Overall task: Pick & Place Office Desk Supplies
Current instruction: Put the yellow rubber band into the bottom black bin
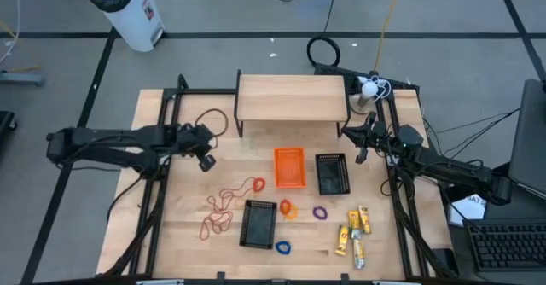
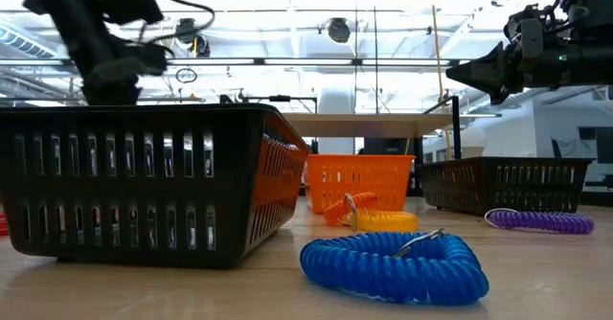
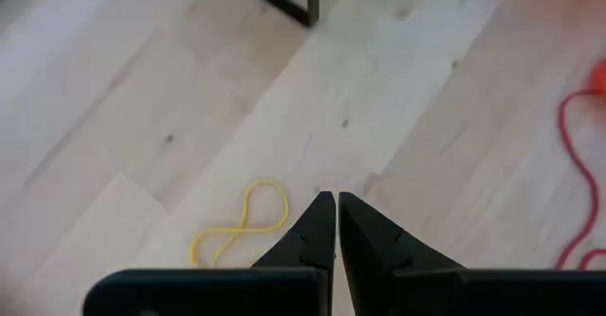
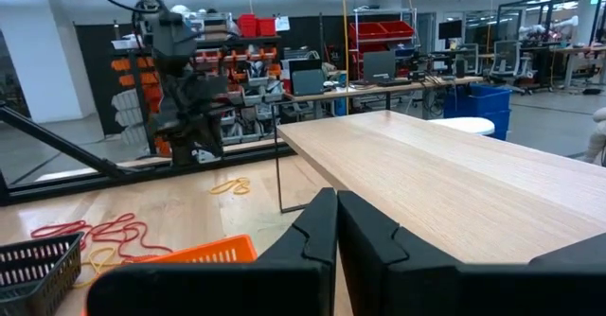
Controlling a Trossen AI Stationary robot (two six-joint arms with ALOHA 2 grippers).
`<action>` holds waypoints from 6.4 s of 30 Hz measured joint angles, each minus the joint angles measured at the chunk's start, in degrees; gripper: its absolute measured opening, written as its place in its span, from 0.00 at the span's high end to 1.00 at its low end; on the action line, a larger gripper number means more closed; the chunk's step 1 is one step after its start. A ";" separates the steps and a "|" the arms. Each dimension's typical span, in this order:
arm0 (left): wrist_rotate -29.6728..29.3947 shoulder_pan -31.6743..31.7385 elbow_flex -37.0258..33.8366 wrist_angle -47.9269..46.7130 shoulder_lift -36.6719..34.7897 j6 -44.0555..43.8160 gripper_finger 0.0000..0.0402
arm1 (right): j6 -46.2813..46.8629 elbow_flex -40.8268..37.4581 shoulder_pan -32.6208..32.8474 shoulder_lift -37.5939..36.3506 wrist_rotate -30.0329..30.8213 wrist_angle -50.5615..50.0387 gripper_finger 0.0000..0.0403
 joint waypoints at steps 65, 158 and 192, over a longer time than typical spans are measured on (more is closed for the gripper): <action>7.76 12.23 11.80 -8.21 36.75 35.48 0.55 | 0.08 0.00 0.01 0.15 -0.07 -0.44 0.99; 12.91 -13.88 -19.84 37.33 -35.77 27.79 1.00 | -0.07 0.00 0.01 0.13 0.20 -0.44 0.99; 10.12 -26.80 9.03 38.65 3.26 -2.24 1.00 | 0.08 0.00 0.01 0.15 0.07 -0.44 0.99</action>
